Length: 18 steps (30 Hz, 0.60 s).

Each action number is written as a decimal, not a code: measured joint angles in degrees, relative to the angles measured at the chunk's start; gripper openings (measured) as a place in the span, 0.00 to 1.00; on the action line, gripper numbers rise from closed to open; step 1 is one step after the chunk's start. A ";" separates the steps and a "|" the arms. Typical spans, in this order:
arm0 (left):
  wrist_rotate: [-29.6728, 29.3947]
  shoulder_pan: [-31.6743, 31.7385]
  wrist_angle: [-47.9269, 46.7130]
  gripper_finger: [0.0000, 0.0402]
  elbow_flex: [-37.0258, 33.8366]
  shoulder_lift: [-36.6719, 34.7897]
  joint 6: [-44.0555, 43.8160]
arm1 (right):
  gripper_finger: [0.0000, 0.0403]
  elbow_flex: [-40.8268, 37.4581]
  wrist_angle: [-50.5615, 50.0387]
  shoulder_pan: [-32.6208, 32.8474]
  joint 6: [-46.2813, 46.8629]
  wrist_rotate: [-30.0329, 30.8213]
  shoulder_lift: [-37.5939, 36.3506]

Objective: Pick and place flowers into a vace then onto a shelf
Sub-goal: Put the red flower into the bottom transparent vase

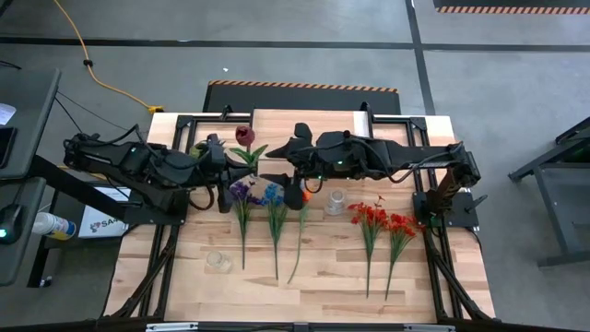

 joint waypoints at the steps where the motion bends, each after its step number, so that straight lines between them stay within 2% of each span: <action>1: -0.27 0.00 0.07 0.07 0.00 -0.20 -0.01 | 0.58 0.00 -1.01 0.00 0.00 0.41 -0.36; 8: -0.38 -0.02 -0.23 0.07 0.02 -2.22 -1.94 | 0.57 0.00 -12.75 0.00 1.06 1.56 -2.11; 18: 5.31 -0.04 -0.82 0.07 0.02 -5.04 -5.78 | 0.57 0.09 -32.48 0.00 9.84 3.05 -2.41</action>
